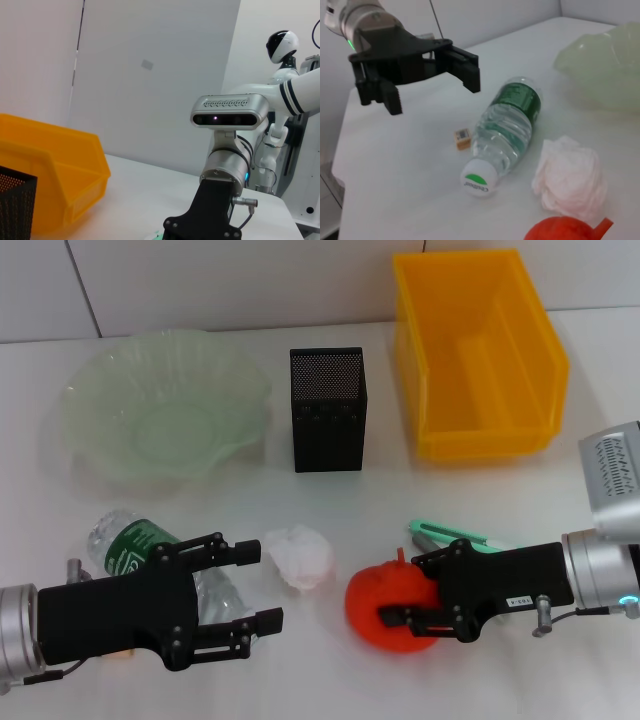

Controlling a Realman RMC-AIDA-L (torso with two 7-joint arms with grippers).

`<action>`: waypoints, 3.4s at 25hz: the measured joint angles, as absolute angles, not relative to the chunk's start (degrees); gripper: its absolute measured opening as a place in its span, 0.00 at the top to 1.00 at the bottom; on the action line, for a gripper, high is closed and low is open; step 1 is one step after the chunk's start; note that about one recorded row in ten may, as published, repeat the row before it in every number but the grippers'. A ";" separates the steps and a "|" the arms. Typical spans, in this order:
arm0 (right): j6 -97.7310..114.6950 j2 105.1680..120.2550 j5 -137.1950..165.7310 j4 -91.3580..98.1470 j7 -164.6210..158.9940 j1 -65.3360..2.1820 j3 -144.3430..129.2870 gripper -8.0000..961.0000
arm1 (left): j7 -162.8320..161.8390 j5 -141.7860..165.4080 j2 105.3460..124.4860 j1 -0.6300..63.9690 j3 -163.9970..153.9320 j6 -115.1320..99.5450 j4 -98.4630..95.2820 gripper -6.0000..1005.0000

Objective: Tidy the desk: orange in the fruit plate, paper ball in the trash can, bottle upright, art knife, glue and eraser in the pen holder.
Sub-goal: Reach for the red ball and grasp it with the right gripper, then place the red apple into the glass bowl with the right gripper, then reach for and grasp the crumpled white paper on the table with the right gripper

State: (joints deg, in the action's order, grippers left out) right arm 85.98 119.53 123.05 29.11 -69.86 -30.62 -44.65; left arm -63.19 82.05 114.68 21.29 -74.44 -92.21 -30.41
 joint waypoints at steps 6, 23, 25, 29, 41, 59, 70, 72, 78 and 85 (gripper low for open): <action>89.83 119.33 118.84 31.46 -69.76 -28.56 -44.84 0.57 | -63.19 82.12 114.70 21.27 -73.65 -92.30 -30.41 0.24; 92.36 119.37 95.01 39.50 -62.84 -28.20 -45.56 0.71 | -62.54 82.36 114.72 21.25 -73.02 -92.64 -30.41 0.24; 85.46 119.27 94.60 38.93 -62.79 -34.66 -45.58 0.73 | -61.73 82.37 114.81 21.02 -72.95 -92.72 -30.41 0.24; 78.09 119.12 94.89 37.70 -63.16 -41.52 -45.63 0.75 | -61.63 82.36 114.93 20.91 -72.95 -92.73 -30.41 0.24; 51.74 118.91 99.46 25.89 -68.33 -63.63 -53.84 0.85 | -61.58 82.36 115.52 20.83 -72.95 -92.81 -30.40 0.24; 43.47 119.91 98.27 17.85 -69.29 -68.75 -59.45 0.89 | -60.82 82.44 115.82 20.83 -73.18 -92.85 -30.41 0.25; 42.07 119.90 98.16 17.42 -73.31 -69.04 -63.11 0.70 | -60.21 82.44 116.39 21.11 -73.30 -92.72 -30.41 0.25; 42.06 119.89 98.16 17.41 -73.37 -69.04 -63.14 0.63 | -60.16 82.44 116.49 21.23 -73.36 -92.53 -30.41 0.25; 42.07 119.88 98.16 17.36 -73.70 -69.17 -63.18 0.36 | -60.07 82.44 116.68 21.27 -73.45 -92.45 -30.41 0.25; 50.69 119.50 97.75 28.88 -82.74 -60.76 -63.42 0.35 | -59.21 82.42 116.75 20.62 -73.07 -92.51 -30.37 0.26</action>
State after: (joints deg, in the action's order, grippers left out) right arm 50.68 119.50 97.75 28.88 -82.74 -60.76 -63.42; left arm -59.21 82.42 116.75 20.62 -73.07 -92.51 -30.37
